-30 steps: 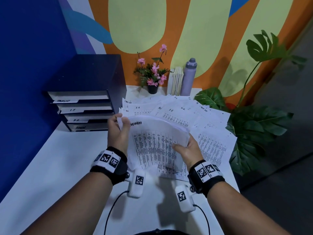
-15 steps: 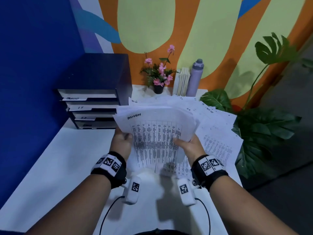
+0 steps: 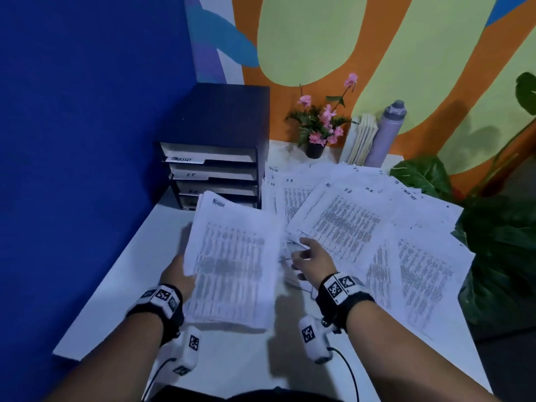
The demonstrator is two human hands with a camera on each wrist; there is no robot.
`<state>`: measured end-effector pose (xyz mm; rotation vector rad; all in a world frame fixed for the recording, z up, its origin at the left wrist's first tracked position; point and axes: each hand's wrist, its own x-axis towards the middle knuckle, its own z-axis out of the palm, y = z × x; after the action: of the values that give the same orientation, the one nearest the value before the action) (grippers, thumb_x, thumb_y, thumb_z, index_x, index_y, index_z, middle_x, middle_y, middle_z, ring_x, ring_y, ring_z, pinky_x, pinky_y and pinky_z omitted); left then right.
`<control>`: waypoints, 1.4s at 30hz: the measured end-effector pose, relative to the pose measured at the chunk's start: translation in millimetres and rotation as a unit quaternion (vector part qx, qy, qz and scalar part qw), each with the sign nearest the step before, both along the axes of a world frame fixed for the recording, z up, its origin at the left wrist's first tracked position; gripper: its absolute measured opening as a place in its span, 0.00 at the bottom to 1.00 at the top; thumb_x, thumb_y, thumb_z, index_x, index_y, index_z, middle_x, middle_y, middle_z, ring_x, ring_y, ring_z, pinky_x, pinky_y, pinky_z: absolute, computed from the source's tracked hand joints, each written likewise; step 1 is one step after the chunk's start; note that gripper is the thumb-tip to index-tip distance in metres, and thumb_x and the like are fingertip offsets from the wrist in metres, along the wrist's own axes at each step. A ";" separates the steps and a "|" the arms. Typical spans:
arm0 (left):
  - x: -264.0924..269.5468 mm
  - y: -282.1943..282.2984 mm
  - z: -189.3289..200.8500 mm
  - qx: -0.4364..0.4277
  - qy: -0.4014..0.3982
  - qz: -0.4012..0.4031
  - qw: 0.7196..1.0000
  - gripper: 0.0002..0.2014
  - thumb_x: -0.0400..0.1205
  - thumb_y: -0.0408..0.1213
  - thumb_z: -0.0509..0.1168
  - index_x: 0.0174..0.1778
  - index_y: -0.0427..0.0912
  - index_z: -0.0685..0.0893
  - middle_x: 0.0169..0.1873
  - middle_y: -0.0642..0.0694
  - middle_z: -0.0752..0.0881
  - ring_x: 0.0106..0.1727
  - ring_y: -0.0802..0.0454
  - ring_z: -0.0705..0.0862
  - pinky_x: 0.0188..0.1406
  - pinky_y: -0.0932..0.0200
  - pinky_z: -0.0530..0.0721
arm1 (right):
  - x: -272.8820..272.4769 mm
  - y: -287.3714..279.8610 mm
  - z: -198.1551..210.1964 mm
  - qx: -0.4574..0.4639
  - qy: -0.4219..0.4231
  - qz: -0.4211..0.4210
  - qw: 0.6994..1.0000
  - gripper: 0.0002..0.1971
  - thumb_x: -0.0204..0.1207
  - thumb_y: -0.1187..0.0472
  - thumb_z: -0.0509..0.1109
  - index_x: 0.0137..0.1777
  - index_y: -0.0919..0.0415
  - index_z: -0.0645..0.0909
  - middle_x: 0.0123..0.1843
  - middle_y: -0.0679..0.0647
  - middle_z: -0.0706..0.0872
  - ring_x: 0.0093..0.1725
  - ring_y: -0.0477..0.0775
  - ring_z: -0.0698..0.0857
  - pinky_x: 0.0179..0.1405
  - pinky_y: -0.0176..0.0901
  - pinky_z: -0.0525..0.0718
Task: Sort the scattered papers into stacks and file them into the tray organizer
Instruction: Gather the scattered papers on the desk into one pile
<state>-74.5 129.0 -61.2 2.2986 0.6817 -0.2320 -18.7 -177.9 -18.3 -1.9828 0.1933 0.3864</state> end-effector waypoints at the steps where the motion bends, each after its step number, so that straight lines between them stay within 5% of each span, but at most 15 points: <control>1: -1.0 15.9 -4.4 0.017 0.012 0.005 1.000 0.13 0.81 0.49 0.58 0.45 0.42 0.78 0.40 0.41 0.87 0.34 0.48 0.82 0.32 0.61 0.78 | 0.4 -0.5 -5.4 -0.023 -0.003 0.007 1.000 0.21 0.79 0.60 0.67 0.72 0.54 0.72 0.45 0.56 0.87 0.48 0.62 0.89 0.50 0.60 0.89; 3: -6.1 44.1 -7.4 0.055 0.033 0.017 0.998 0.14 0.83 0.47 0.56 0.41 0.39 0.75 0.40 0.35 0.86 0.29 0.48 0.78 0.28 0.62 0.73 | -0.4 -4.6 -15.1 -0.056 0.003 0.010 0.998 0.22 0.78 0.59 0.68 0.72 0.54 0.73 0.46 0.57 0.88 0.48 0.60 0.88 0.53 0.59 0.87; 6: -12.6 76.6 -15.4 0.094 0.061 0.035 0.993 0.12 0.83 0.44 0.58 0.49 0.37 0.78 0.37 0.37 0.85 0.31 0.44 0.81 0.26 0.61 0.73 | -2.3 -15.1 -28.8 -0.086 0.046 -0.012 0.995 0.23 0.78 0.56 0.70 0.72 0.55 0.73 0.48 0.53 0.86 0.48 0.57 0.86 0.53 0.50 0.85; 8: -12.6 85.6 -15.5 0.099 0.077 0.040 0.991 0.10 0.81 0.39 0.60 0.51 0.36 0.79 0.38 0.37 0.85 0.33 0.42 0.83 0.28 0.61 0.76 | -2.7 -23.2 -39.0 -0.108 0.072 -0.022 0.991 0.25 0.76 0.50 0.72 0.72 0.54 0.73 0.54 0.52 0.86 0.54 0.58 0.86 0.59 0.53 0.85; 9: -10.4 87.6 -16.4 0.097 0.077 0.041 0.992 0.10 0.79 0.35 0.62 0.55 0.36 0.77 0.44 0.36 0.86 0.39 0.40 0.84 0.33 0.58 0.80 | -3.1 -26.6 -41.9 -0.112 0.085 -0.025 0.990 0.26 0.76 0.49 0.73 0.72 0.54 0.73 0.57 0.52 0.85 0.55 0.59 0.86 0.60 0.55 0.85; 11: -1.8 85.1 -19.6 0.117 0.085 0.025 0.989 0.30 0.73 0.31 0.66 0.72 0.38 0.69 0.68 0.34 0.77 0.64 0.36 0.79 0.58 0.45 0.82 | -4.1 -34.0 -46.7 -0.123 0.090 -0.032 0.988 0.25 0.78 0.49 0.70 0.73 0.57 0.73 0.59 0.55 0.84 0.53 0.60 0.87 0.61 0.54 0.85; 12: 3.2 78.5 -17.5 0.134 0.093 0.009 0.987 0.38 0.73 0.32 0.67 0.80 0.41 0.61 0.78 0.37 0.67 0.75 0.37 0.69 0.71 0.41 0.73 | -4.5 -38.8 -47.8 -0.145 0.085 -0.034 0.985 0.24 0.80 0.49 0.68 0.73 0.58 0.73 0.60 0.56 0.84 0.54 0.60 0.86 0.62 0.50 0.83; 14: 18.2 56.2 -10.9 0.126 0.080 -0.027 0.988 0.42 0.76 0.36 0.69 0.84 0.45 0.54 0.82 0.43 0.57 0.81 0.42 0.60 0.79 0.43 0.62 | -4.7 -51.9 -48.5 -0.216 0.058 -0.039 0.974 0.23 0.82 0.49 0.65 0.73 0.58 0.74 0.65 0.59 0.82 0.60 0.59 0.84 0.63 0.44 0.79; 18: 51.3 -8.0 2.9 0.010 0.032 -0.078 0.996 0.37 0.81 0.39 0.67 0.83 0.46 0.57 0.81 0.42 0.62 0.78 0.42 0.68 0.76 0.49 0.69 | -3.5 -87.0 -44.8 -0.275 0.034 -0.071 0.958 0.23 0.80 0.51 0.67 0.73 0.57 0.75 0.67 0.63 0.78 0.63 0.63 0.82 0.65 0.51 0.80; 24: 90.9 -88.9 2.6 -0.085 0.066 -0.143 0.984 0.37 0.81 0.47 0.66 0.83 0.46 0.56 0.81 0.40 0.63 0.80 0.44 0.64 0.77 0.50 0.67 | 4.3 -175.6 -39.3 -0.328 0.072 -0.172 0.926 0.26 0.77 0.50 0.68 0.76 0.49 0.71 0.77 0.61 0.69 0.72 0.68 0.72 0.74 0.57 0.72; 30: 114.6 -149.2 -3.8 -0.109 0.127 -0.084 0.982 0.39 0.84 0.47 0.63 0.85 0.43 0.47 0.83 0.41 0.58 0.81 0.40 0.63 0.75 0.50 0.65 | -2.1 -257.7 -52.2 -0.277 0.113 -0.255 0.920 0.35 0.74 0.53 0.71 0.80 0.43 0.62 0.82 0.57 0.50 0.69 0.69 0.75 0.70 0.57 0.76; 36: 126.4 -177.5 -26.8 -0.109 0.022 -0.043 0.993 0.46 0.73 0.51 0.71 0.83 0.56 0.52 0.74 0.44 0.74 0.67 0.42 0.78 0.70 0.53 0.75 | 5.4 -267.7 -60.0 -0.282 0.134 -0.205 0.928 0.40 0.76 0.47 0.69 0.82 0.33 0.48 0.85 0.54 0.41 0.79 0.71 0.59 0.73 0.62 0.69; 39: 126.3 -185.4 -35.0 -0.065 0.039 -0.068 0.995 0.48 0.75 0.41 0.73 0.84 0.57 0.47 0.73 0.37 0.73 0.67 0.39 0.78 0.65 0.55 0.77 | 15.7 -248.1 -59.3 -0.265 0.085 -0.154 0.948 0.39 0.78 0.53 0.68 0.82 0.32 0.50 0.85 0.51 0.35 0.80 0.70 0.58 0.74 0.58 0.69; 42: 122.3 -193.1 -38.2 -0.046 0.045 -0.119 0.991 0.42 0.78 0.28 0.67 0.84 0.50 0.52 0.79 0.36 0.62 0.76 0.39 0.69 0.73 0.55 0.69 | 23.1 -230.5 -66.0 -0.204 0.044 -0.123 0.970 0.41 0.75 0.73 0.63 0.82 0.38 0.57 0.85 0.47 0.34 0.81 0.64 0.61 0.74 0.47 0.70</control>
<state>47.7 -64.1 -99.4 2.2897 0.4304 -0.4723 4.4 -408.4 -84.4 -2.3096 0.6107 0.2882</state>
